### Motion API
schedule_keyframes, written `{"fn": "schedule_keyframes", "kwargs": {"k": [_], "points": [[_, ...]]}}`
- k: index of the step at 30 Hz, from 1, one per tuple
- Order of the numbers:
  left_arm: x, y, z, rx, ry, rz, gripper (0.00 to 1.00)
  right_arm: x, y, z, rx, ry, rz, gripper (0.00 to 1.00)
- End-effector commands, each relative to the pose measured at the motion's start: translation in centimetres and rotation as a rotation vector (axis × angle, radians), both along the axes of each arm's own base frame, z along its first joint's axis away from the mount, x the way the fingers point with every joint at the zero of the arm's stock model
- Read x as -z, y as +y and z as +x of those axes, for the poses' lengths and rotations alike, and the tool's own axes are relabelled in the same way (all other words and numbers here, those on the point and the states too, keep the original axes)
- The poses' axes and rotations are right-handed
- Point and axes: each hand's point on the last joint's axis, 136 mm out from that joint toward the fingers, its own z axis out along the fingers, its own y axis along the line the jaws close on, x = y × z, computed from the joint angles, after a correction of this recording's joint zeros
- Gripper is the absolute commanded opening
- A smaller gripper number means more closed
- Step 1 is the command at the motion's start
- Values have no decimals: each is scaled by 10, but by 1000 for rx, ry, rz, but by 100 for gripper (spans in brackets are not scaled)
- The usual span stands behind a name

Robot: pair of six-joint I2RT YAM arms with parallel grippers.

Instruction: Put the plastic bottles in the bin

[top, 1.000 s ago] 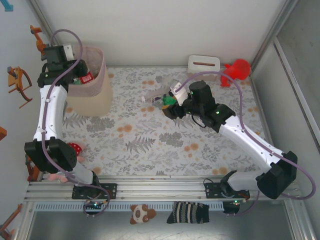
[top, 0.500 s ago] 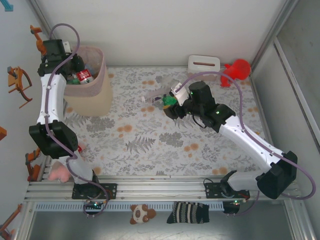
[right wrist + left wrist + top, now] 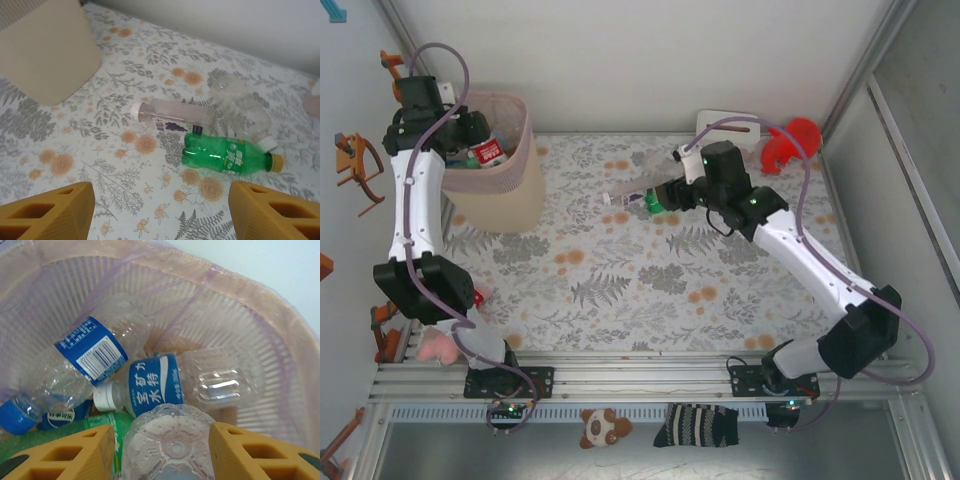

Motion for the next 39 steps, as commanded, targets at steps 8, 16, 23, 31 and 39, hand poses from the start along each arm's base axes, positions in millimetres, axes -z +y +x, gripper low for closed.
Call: {"fn": "schedule_keyframes", "kwargs": {"k": [8,16,23,31,39], "points": [[-28,-25,-49,66,-22,-96,55,45,-44,70,349,283,197,68],[-29,-39,-59,109,-33,-156,55,94,-80,110,578,459,348,65],[2,-59,-32,192,24,-250,51,134,-93,133,714,582,451,62],[56,-44,-13,122,161,-223,50,163,-103,149,831,667,531,60],[21,-63,-29,185,62,-304,51,183,-90,166,828,759,680,57]]}}
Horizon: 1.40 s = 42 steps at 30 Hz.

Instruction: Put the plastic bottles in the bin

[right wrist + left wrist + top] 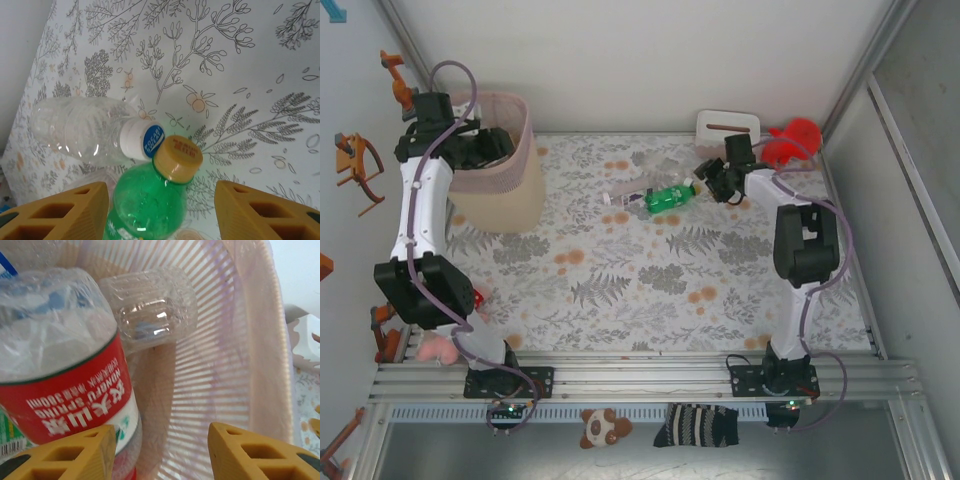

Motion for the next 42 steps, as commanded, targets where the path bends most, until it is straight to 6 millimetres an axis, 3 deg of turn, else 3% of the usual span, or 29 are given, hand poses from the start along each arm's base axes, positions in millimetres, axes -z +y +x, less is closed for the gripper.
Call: {"fn": "schedule_keyframes", "kwargs": {"k": [1,9,14,25,42], "points": [[-29,-12,-14,18,-65,-73,52,-4,10,15,37,-8,100,57],[-67,-24,-39,39,-157,-139,53,17,18,27,60,1,181,52],[-78,-31,-47,53,-187,-154,53,31,21,29,77,16,213,47],[-81,-34,-51,60,-192,-160,53,47,19,24,110,49,236,41],[-87,-36,-53,59,-206,-167,54,64,21,20,118,83,256,43]]}}
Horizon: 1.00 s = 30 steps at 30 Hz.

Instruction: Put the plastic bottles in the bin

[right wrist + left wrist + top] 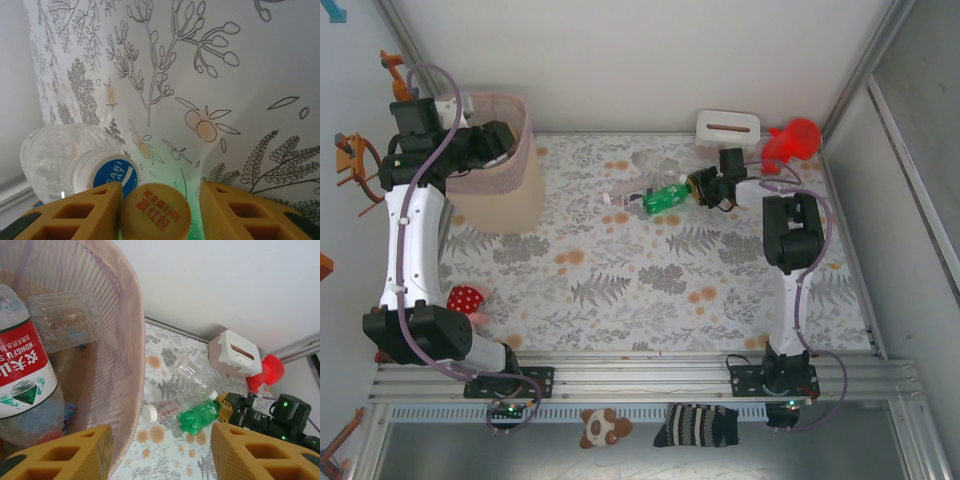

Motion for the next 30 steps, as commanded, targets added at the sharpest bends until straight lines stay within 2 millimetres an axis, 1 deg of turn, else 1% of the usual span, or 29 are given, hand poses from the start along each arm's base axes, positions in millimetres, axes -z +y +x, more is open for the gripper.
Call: {"fn": "schedule_keyframes", "kwargs": {"k": [1,4,7,10,14,16,22,27,30], "points": [[-15,-5,-7,12,-42,-17,54,14,-2,-3,12,26,14,42],[-16,-5,-8,12,-44,-17,54,13,-2,-3,16,21,21,38],[-17,-7,-10,21,-52,-12,54,6,-5,-6,24,4,14,33],[-18,-14,-14,53,-69,6,54,-9,-11,-10,34,-28,-2,30],[-19,-32,-20,123,-107,52,54,-38,-16,-20,19,-85,-46,26],[-18,-43,-23,163,-120,74,55,-53,-20,-27,-19,-130,-92,25],[-16,-86,-31,321,-151,72,57,-108,-24,-51,-137,-285,-197,22],[-4,-134,-37,469,-160,100,62,-164,-18,-73,-270,-447,-259,21],[7,-165,-40,553,-142,102,66,-198,-12,-88,-341,-560,-275,21]]}}
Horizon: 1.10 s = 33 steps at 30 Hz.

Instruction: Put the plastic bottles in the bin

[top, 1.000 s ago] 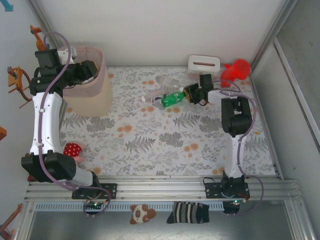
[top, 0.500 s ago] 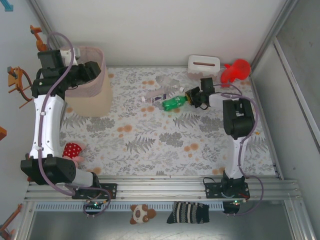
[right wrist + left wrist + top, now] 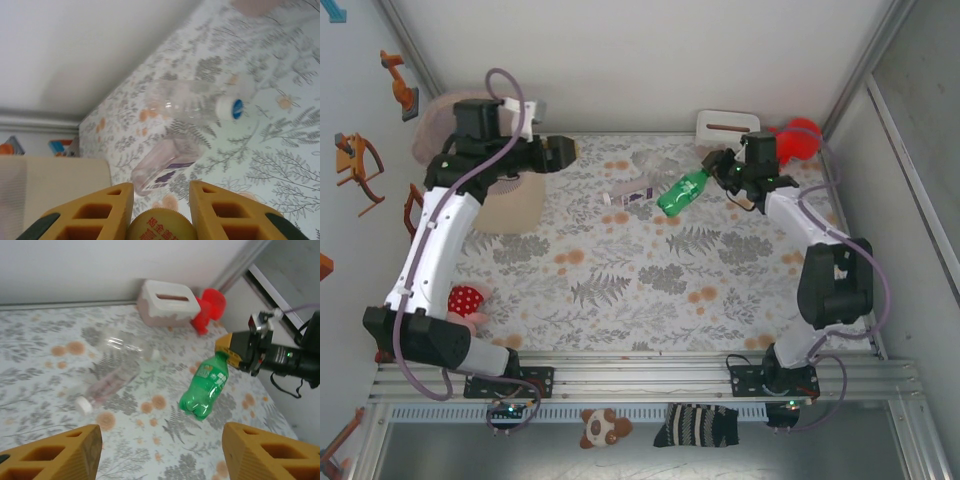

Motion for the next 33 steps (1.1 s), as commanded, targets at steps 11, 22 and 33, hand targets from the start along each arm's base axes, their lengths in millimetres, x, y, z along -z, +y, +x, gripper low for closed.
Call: {"fn": "schedule_keyframes", "kwargs": {"k": [11,22,33], "points": [[37,-136,-23,381,60,1,82,-89,34,-61,-268,-254,-80,20],[63,-190,-41,524,129,26,89,-131,56,-87,-330,-336,-61,20],[78,-210,-64,633,192,35,82,-149,58,-93,-323,-376,-71,20]]}}
